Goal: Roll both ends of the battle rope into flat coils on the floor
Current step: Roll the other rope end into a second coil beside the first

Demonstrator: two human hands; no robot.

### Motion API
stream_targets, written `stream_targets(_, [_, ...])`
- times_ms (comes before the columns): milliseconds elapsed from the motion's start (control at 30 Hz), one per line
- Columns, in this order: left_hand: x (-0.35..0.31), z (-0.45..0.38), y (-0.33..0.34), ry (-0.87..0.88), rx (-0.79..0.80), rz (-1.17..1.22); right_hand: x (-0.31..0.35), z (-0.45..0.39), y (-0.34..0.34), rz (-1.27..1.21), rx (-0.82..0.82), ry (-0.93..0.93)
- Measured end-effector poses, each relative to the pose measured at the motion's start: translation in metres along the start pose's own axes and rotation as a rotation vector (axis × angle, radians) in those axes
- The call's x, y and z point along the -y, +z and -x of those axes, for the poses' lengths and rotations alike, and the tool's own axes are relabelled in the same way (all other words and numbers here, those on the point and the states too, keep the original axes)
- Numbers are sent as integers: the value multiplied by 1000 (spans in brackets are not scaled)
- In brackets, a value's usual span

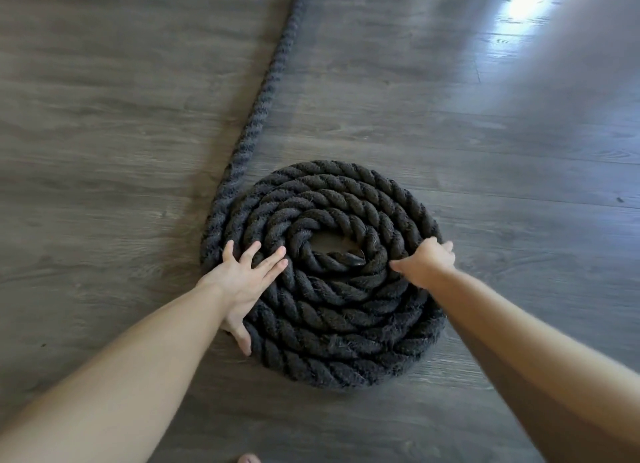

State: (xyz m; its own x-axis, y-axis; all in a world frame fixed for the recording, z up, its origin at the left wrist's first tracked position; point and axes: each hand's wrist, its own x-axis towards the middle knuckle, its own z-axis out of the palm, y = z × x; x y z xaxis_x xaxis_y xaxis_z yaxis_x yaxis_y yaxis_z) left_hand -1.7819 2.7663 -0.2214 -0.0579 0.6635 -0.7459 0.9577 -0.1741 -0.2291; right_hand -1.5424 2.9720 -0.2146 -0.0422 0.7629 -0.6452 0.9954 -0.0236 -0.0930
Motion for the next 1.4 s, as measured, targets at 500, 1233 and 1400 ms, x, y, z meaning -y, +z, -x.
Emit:
stream_targets(500, [-5, -13, -13, -64, -18, 47, 36, 46, 65, -27, 140, 142])
stream_targets(1233, [124, -67, -53, 172, -17, -158, 66, -42, 2, 165, 190, -26])
stream_targets(1400, [125, -80, -51, 134, -71, -44, 84, -65, -31, 212, 47, -165])
